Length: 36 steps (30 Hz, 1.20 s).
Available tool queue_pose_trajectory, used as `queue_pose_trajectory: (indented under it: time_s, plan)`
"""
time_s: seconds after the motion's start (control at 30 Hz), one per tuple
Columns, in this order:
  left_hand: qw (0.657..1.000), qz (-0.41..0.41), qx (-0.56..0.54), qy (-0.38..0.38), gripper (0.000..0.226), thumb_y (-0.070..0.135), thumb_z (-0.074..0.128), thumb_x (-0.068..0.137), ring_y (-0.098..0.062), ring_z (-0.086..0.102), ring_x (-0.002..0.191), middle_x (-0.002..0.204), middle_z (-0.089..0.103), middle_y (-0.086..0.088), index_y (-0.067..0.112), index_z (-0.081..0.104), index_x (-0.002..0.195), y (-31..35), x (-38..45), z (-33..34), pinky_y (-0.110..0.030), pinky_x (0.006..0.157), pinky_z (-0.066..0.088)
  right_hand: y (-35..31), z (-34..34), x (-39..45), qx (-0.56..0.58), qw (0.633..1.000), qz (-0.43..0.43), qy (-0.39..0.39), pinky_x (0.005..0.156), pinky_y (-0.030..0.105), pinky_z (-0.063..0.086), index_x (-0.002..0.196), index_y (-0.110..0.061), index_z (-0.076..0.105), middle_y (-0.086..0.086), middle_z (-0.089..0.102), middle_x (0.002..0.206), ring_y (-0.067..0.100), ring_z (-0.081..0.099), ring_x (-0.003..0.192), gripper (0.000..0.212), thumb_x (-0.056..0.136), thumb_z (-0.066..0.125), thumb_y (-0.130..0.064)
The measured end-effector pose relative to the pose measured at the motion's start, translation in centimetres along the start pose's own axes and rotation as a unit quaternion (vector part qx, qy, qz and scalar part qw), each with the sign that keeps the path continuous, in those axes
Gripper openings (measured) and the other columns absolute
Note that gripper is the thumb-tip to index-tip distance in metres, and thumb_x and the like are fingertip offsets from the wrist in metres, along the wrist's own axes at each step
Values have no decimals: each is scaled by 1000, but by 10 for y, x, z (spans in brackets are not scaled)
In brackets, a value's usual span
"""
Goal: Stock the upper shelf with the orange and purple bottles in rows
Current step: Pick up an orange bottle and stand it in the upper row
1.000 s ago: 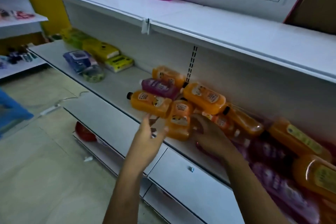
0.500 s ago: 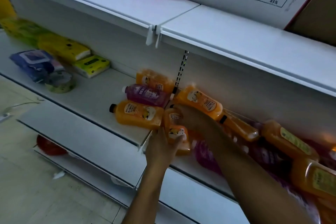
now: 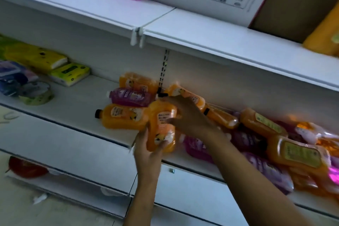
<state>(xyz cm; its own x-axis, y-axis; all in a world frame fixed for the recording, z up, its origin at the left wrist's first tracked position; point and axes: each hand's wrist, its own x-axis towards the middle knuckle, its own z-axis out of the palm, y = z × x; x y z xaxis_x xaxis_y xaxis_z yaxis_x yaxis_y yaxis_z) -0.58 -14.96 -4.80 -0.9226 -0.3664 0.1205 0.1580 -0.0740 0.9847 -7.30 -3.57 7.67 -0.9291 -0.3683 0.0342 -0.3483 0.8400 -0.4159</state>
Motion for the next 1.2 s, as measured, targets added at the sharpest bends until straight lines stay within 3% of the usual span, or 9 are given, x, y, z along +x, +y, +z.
queue_pose_trajectory:
  time_s: [0.1,0.23,0.4,0.47,0.6,0.77,0.9,1.03,1.2]
  plan:
    - [1000,10,-11,-8,67,26,84,70,-2,58,117,128,64,16,35,60,132,-1,-5,0,-32,99,50,9,-3,-32,-38,999,-18,29,117,37,21,153,-42,25,-5,31,158,20,23,146,81,88,72,-34]
    - [995,14,-47,-91,72,24,87,66,-4,62,117,129,64,18,56,59,123,26,-30,12,-28,93,53,13,-27,-86,48,996,-18,77,108,31,39,154,-43,20,-3,20,157,25,36,140,87,87,74,-28]
    - [977,9,-108,-184,68,37,83,60,1,65,110,124,65,24,64,59,117,66,-76,33,-14,72,56,12,-64,-152,130,984,-17,122,109,20,39,143,-55,23,-5,25,151,15,38,136,83,86,77,-30]
    - [968,15,-114,-222,71,36,84,60,-1,64,111,126,65,23,64,57,120,76,-89,42,-17,73,57,12,-80,-177,135,980,-15,147,111,27,42,144,-53,25,-10,26,149,13,38,137,83,85,78,-28]
    - [940,27,-127,-314,71,38,84,60,-5,63,115,127,63,22,63,57,121,91,-104,62,-28,83,57,5,-100,-223,102,970,12,221,104,18,46,144,-57,27,-23,23,148,6,36,135,83,86,77,-24]
    - [886,61,-162,-430,73,38,80,72,-3,60,119,138,57,17,52,50,137,126,-116,83,-19,80,56,-13,-124,-265,60,943,85,316,93,12,48,146,-44,33,-13,30,145,-1,44,120,79,85,77,-19]
    - [850,67,-173,-493,73,38,77,76,2,62,113,130,59,29,57,44,138,148,-123,87,-18,77,56,-33,-135,-286,61,923,120,360,93,26,56,148,-35,36,-7,34,145,8,45,126,79,84,77,-15]
    - [812,100,-146,-556,78,44,70,81,3,59,117,134,54,28,59,28,145,169,-133,92,-25,88,57,-49,-146,-306,45,900,143,410,90,34,58,148,-32,39,-2,40,142,17,50,125,76,85,77,-15]
    - [763,146,-116,-619,104,41,79,79,-2,54,126,148,44,11,48,7,154,193,-146,97,-33,97,55,-61,-163,-323,39,876,154,454,82,27,60,139,-41,45,-31,44,128,5,55,116,60,89,73,-22]
